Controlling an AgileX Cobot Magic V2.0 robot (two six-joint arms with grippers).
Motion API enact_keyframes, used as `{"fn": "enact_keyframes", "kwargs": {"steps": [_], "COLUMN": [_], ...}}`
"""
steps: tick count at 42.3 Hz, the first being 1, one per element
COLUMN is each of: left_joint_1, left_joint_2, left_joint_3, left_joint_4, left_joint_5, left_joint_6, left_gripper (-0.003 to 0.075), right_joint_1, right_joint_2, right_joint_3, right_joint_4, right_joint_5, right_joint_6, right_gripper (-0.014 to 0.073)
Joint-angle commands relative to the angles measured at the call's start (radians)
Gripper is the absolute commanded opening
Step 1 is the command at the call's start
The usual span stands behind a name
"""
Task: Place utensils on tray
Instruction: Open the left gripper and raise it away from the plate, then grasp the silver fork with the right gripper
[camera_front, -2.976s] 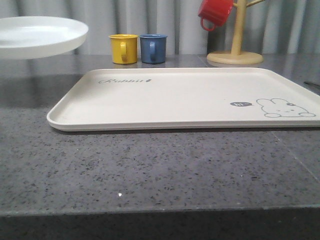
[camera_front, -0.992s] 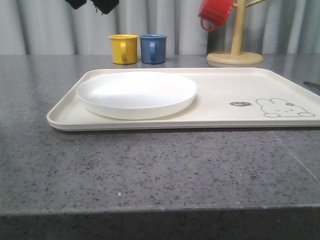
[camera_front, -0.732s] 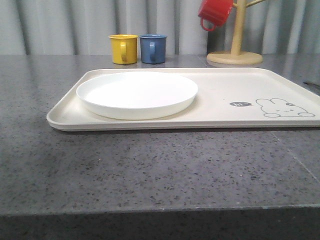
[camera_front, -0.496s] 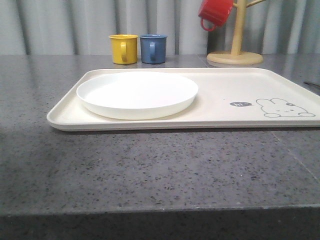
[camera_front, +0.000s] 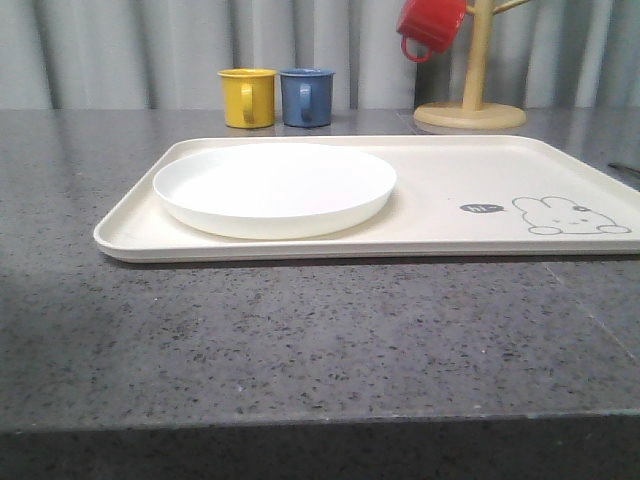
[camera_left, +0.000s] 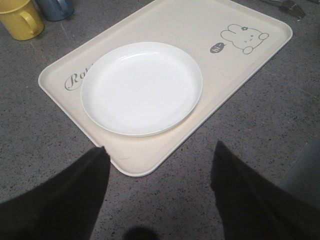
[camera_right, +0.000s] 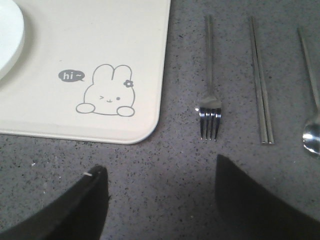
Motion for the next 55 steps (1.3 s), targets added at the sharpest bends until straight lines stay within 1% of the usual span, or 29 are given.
{"fn": "enact_keyframes", "kwargs": {"steps": [1,6,9,12,20,25,30,34,39,44,51,53,55], "left_joint_1": [-0.007,-0.007,-0.007,-0.007,-0.007,-0.007,-0.007,-0.007,-0.007,-0.007,-0.007,-0.007,-0.007], "left_joint_2": [-0.006,-0.006,-0.006,-0.006,-0.006,-0.006,-0.006,-0.006,-0.006,-0.006,-0.006,-0.006,-0.006], "left_joint_3": [-0.028,-0.028,-0.028,-0.028,-0.028,-0.028,-0.028,-0.028,-0.028,-0.028,-0.028,-0.028,-0.028], "left_joint_4": [-0.002,-0.002,-0.002,-0.002,-0.002,-0.002,-0.002,-0.002,-0.002,-0.002,-0.002,-0.002,-0.002], "left_joint_5": [-0.065,-0.065,-0.065,-0.065,-0.065,-0.065,-0.065,-0.065,-0.065,-0.065,-0.065,-0.065,-0.065], "left_joint_6": [-0.011,-0.011,-0.011,-0.011,-0.011,-0.011,-0.011,-0.011,-0.011,-0.011,-0.011,-0.011,-0.011], "left_gripper": [0.044,0.044,0.044,0.044,0.044,0.044,0.044,0.044,0.044,0.044,0.044,0.044,0.044], "right_joint_1": [-0.007,-0.007,-0.007,-0.007,-0.01,-0.067,-0.15,-0.184,-0.174,-0.144,-0.14,-0.14,-0.14], "right_joint_2": [0.022,0.094,0.155,0.223,0.413,0.54,0.65,0.732,0.821,0.901,0.991,1.01,1.026], "right_joint_3": [-0.052,-0.137,-0.202,-0.262,-0.394,-0.484,-0.557,-0.592,-0.615,-0.636,-0.678,-0.687,-0.693], "right_joint_4": [-0.022,-0.129,-0.162,-0.163,-0.164,-0.148,-0.058,-0.025,-0.016,-0.013,-0.013,-0.013,-0.013], "right_joint_5": [-0.062,0.046,0.127,0.192,0.302,0.344,0.363,0.36,0.347,0.306,0.26,0.242,0.228], "right_joint_6": [-0.011,-0.013,0.0,0.011,0.012,0.009,-0.061,-0.102,-0.114,-0.157,-0.159,-0.159,-0.159], "right_gripper": [0.049,0.049,0.049,0.049,0.049,0.049,0.0489,0.0489,0.0489,0.0489,0.0486,0.0473,0.0443]}}
